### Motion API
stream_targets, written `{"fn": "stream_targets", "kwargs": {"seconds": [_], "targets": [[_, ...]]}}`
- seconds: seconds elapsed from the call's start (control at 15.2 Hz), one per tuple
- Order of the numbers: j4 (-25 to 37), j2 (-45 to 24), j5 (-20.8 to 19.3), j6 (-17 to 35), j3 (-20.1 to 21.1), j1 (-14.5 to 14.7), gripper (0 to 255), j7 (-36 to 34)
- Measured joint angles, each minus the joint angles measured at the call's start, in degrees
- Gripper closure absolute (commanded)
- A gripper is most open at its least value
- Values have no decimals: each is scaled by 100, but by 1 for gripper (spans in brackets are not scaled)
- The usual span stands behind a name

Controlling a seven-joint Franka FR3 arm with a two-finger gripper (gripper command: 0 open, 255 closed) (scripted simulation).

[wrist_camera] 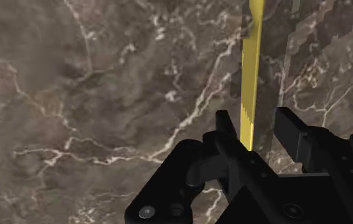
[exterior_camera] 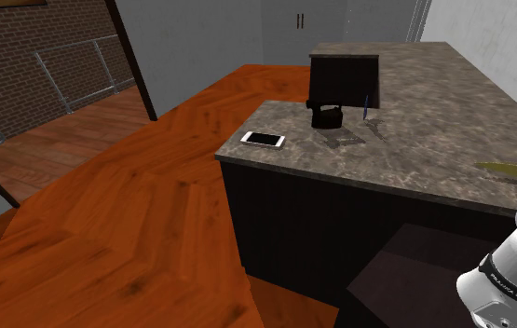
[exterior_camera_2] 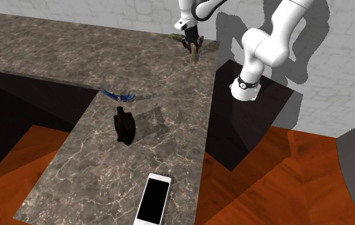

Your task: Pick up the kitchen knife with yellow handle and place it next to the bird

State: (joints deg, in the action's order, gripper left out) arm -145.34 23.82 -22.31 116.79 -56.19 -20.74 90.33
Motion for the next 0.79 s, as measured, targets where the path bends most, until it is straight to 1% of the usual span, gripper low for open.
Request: {"fn": "stream_targets", "kwargs": {"seconds": [0.33, 0.4, 0.59, 0.79], "targets": [[0, 0, 0, 0, 0, 0, 0, 0], [68, 22, 15, -83, 30, 1, 0, 0], [460, 209, 63, -636, 246, -46, 0, -11], [545, 277, 74, -795, 331, -64, 0, -40]]}}
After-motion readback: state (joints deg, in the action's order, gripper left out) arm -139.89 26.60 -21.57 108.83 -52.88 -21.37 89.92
